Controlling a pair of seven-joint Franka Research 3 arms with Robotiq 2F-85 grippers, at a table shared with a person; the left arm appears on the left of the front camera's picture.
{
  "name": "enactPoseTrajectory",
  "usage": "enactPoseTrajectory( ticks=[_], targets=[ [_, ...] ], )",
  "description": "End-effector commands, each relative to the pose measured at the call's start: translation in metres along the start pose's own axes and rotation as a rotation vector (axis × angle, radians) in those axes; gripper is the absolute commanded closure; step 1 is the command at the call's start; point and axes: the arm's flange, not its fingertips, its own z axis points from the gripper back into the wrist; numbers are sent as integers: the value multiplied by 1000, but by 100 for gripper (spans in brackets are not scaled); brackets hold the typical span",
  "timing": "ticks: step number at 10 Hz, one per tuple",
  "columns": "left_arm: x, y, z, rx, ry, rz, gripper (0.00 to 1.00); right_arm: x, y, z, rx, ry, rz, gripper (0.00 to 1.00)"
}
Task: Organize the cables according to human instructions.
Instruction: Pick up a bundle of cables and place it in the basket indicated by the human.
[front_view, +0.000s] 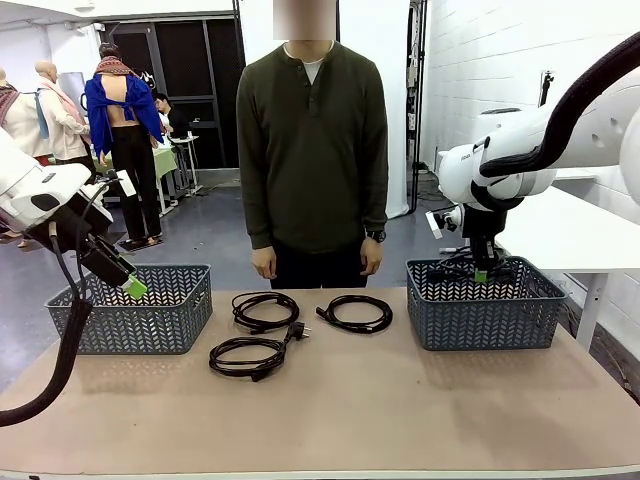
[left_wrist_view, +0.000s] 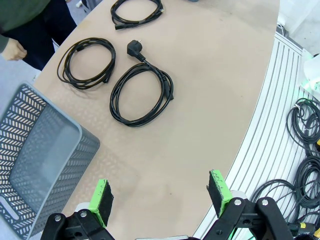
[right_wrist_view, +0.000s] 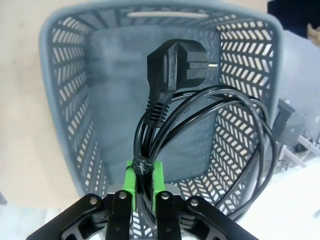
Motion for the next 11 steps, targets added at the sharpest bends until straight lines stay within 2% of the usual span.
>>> enactPoseTrajectory(
  ticks=[1, 5, 6, 11],
  targets=[
    [-1, 3, 1, -16, -17, -5, 0, -1, -9, -1, 29, -46, 28, 83],
    [-1, 3, 1, -16, -17, -5, 0, -1, -11, 0, 23, -31, 21, 6],
    [-1, 3, 1, -16, -17, -5, 0, 2, -10, 4, 20, -46, 15, 0],
    [-1, 3, 1, -16, -17, -5, 0, 8, -10, 18, 50, -53, 2, 0]
  ],
)
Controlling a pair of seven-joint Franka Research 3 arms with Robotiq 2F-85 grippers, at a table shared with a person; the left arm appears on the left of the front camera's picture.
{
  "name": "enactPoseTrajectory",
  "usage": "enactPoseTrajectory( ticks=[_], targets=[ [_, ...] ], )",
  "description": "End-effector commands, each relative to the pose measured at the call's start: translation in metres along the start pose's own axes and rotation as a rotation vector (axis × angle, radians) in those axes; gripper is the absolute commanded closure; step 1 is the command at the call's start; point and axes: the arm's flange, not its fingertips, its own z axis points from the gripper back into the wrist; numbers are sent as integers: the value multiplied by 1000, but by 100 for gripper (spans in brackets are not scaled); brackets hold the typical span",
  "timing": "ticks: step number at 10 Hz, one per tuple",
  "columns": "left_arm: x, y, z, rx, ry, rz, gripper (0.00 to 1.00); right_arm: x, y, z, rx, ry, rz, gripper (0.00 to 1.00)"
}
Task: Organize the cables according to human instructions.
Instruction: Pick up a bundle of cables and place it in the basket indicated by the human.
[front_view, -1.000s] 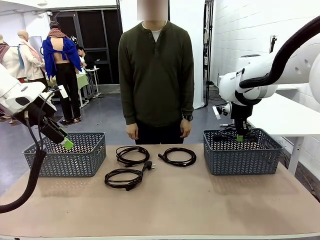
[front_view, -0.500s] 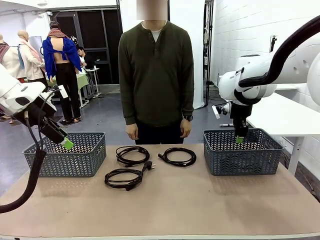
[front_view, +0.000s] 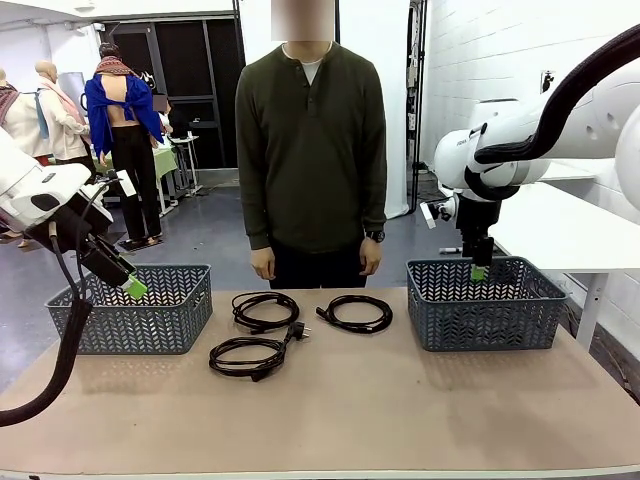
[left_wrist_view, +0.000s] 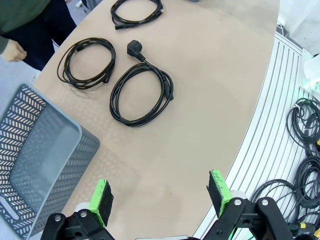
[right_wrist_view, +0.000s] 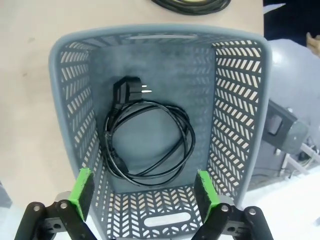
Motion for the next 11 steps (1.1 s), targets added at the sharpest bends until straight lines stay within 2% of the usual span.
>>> enactPoseTrajectory(
  ticks=[1, 4, 11],
  targets=[
    [-1, 3, 1, -16, -17, -5, 0, -2, -4, 1, 26, -9, -1, 0],
    [-1, 3, 1, -16, -17, -5, 0, -1, -4, 2, 28, 15, -27, 0],
    [-1, 3, 1, -16, -17, -5, 0, 0, 1, 0, 17, 3, -2, 0]
  ],
)
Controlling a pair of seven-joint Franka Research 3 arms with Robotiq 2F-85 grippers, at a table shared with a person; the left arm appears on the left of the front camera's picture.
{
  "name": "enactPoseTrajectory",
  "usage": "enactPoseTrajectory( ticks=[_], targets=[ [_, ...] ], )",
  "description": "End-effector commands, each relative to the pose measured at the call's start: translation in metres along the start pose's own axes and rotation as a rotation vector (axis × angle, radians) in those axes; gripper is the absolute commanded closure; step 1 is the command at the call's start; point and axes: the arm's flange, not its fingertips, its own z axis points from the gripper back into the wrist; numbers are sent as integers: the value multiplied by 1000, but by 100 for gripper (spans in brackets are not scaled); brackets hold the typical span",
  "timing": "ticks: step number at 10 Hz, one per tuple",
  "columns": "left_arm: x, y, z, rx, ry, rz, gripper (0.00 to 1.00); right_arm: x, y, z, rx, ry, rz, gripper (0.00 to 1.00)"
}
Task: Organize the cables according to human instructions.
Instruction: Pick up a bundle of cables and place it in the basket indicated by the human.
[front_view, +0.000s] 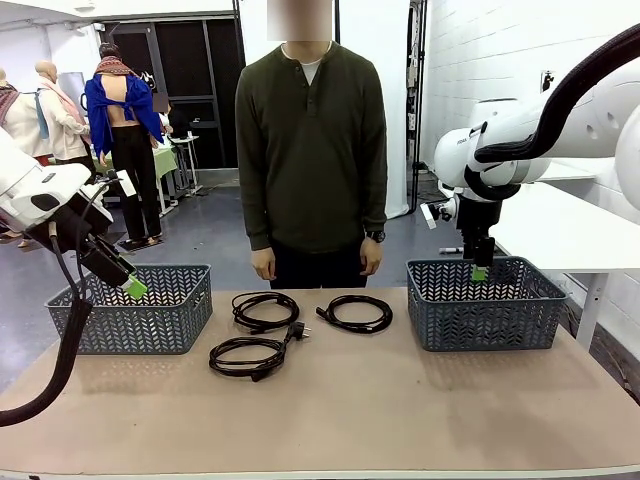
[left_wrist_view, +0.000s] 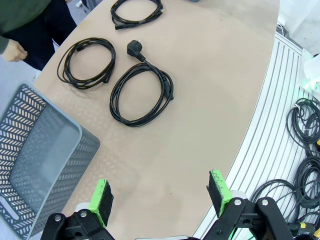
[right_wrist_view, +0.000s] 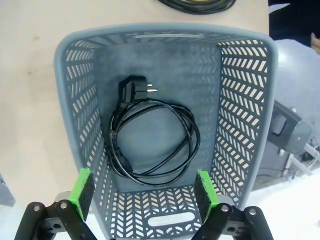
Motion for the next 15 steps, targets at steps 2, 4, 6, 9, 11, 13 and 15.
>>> enactPoseTrajectory(
  ticks=[2, 4, 6, 9, 11, 13, 15],
  targets=[
    [-1, 3, 1, -16, -17, -5, 0, 0, 0, 0, 0, 0, 0, 0],
    [-1, 3, 1, -16, -17, -5, 0, 14, 21, 35, 42, -16, -69, 0],
    [-1, 3, 1, -16, -17, -5, 0, 29, 45, 49, 55, -44, -98, 0],
    [-1, 3, 1, -16, -17, -5, 0, 54, 75, 64, 56, -116, -190, 0],
    [-1, 3, 1, -16, -17, -5, 0, 71, 103, 62, 19, -187, -259, 0],
    [-1, 3, 1, -16, -17, -5, 0, 84, 126, 57, 4, -210, -240, 0],
    [-1, 3, 1, -16, -17, -5, 0, 83, 108, 65, 37, -185, -237, 0]
  ],
)
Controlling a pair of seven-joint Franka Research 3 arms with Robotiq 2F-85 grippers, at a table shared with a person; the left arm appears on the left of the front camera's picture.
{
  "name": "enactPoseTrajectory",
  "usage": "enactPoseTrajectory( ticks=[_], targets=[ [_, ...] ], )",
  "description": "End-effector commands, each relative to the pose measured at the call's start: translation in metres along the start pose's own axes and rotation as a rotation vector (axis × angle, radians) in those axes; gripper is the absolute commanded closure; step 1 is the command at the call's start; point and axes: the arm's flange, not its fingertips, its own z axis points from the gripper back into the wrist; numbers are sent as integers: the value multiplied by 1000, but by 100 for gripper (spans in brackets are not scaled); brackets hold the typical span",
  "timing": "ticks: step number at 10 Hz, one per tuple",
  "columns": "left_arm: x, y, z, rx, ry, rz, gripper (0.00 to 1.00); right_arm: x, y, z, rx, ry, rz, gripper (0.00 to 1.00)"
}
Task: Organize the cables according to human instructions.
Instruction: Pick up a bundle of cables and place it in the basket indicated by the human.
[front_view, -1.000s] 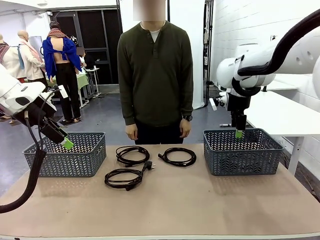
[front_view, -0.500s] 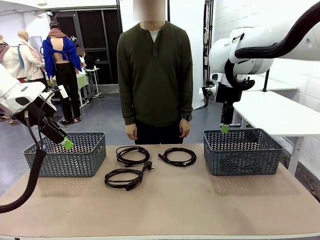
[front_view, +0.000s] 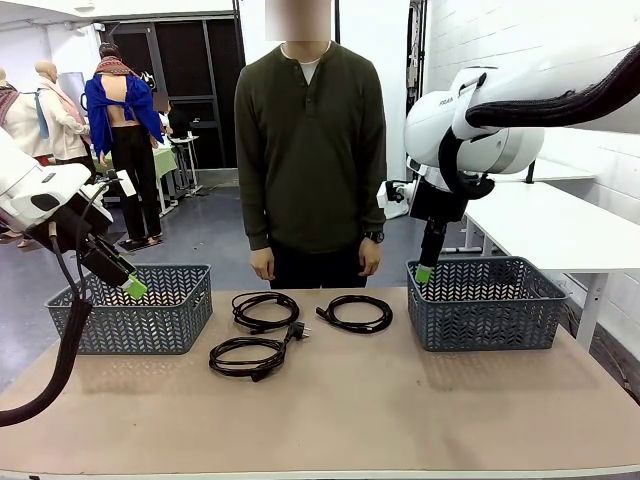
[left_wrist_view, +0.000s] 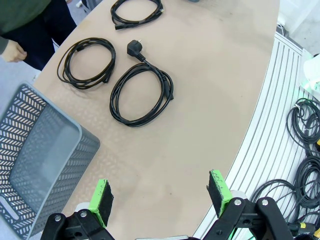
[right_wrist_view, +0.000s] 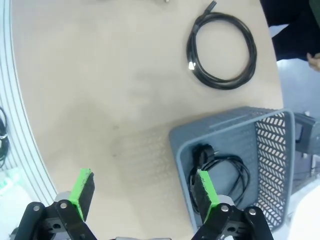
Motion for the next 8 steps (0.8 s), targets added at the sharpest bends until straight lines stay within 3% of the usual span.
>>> enactPoseTrajectory(
  ticks=[1, 5, 6, 8],
  targets=[
    [-1, 3, 1, -16, -17, -5, 0, -3, -13, 5, 16, 7, -17, 0],
    [-1, 3, 1, -16, -17, -5, 0, -7, -10, 4, 5, 1, -18, 0],
    [-1, 3, 1, -16, -17, -5, 0, -10, 0, 3, -32, 5, -112, 0],
    [-1, 3, 1, -16, -17, -5, 0, -14, 17, 0, -28, -1, -165, 0]
  ],
)
